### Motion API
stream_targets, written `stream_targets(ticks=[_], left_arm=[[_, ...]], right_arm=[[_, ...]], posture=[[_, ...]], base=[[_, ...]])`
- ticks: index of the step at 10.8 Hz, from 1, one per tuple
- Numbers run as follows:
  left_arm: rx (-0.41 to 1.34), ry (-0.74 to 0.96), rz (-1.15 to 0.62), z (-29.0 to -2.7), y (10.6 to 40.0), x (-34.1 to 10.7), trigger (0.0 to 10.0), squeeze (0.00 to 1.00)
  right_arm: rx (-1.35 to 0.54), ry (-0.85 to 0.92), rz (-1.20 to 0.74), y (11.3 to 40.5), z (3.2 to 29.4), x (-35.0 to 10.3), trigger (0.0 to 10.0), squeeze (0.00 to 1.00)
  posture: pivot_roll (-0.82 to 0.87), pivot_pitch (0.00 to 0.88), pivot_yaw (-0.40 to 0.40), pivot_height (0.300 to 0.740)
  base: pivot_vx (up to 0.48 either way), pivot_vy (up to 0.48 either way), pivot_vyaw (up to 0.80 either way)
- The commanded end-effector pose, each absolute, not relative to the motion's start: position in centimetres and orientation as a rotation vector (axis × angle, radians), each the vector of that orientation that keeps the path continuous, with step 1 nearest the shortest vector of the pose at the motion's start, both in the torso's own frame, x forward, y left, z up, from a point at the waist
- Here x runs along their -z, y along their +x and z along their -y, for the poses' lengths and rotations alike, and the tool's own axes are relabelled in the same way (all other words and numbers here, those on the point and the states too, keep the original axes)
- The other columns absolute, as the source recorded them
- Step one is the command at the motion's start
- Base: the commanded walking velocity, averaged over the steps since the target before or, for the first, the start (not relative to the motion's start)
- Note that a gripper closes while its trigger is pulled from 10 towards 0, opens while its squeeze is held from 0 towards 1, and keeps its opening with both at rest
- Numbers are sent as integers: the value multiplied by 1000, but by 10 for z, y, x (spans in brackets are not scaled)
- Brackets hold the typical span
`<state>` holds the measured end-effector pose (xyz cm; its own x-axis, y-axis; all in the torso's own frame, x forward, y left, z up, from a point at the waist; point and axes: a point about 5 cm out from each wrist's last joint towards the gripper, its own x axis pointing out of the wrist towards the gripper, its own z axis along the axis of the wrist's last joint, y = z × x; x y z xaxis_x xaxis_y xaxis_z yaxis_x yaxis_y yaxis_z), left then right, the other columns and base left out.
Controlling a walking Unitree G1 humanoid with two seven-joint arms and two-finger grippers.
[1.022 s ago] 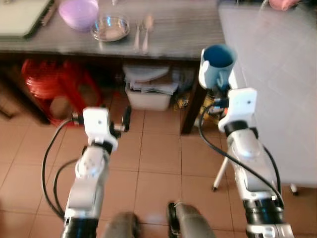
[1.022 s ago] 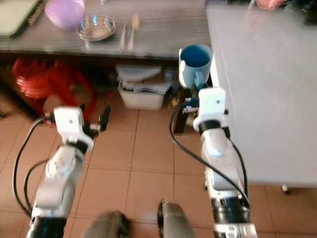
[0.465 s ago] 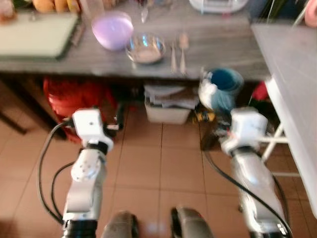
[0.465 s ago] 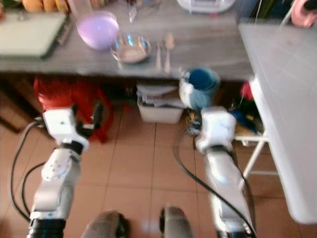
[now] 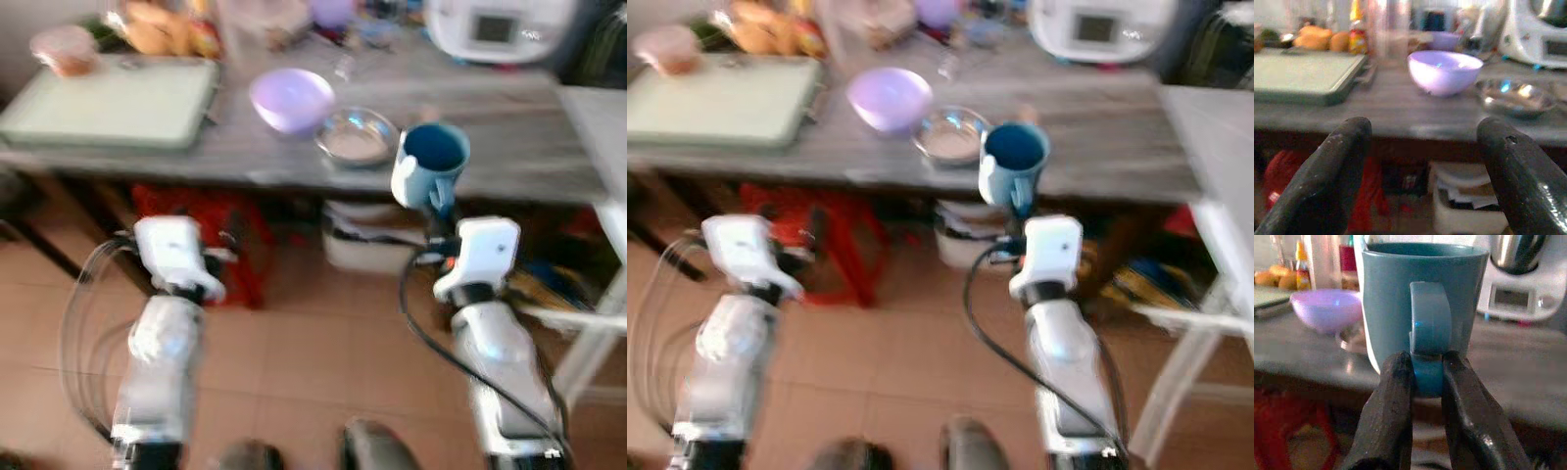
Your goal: Setting the table
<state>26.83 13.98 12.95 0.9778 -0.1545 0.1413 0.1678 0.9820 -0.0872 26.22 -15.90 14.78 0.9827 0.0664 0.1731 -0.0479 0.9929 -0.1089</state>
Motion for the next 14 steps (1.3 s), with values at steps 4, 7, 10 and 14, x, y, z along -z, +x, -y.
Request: stream_targets(ticks=[4, 7, 10, 14], left_arm=[[193, -82, 164, -142, 260, -133, 10000, 0], [206, -102, 169, -143, 259, -134, 10000, 0], [222, -123, 179, -141, 259, -135, 10000, 0], [228, -135, 177, -140, 259, -135, 10000, 0]], right_arm=[[-34, -125, 244, 275, 158, -165, 10000, 0], [12, -158, 271, 285, 164, -176, 10000, 0], [10, -164, 281, 289, 164, -180, 10000, 0], [1, -171, 298, 291, 165, -182, 10000, 0]], posture=[[-70, 82, 6, 740], [-73, 80, -9, 740], [-76, 84, -16, 740], [-79, 90, -14, 740]], base=[[404, -201, 0], [0, 0, -533], [185, 0, -754], [293, 0, 0]])
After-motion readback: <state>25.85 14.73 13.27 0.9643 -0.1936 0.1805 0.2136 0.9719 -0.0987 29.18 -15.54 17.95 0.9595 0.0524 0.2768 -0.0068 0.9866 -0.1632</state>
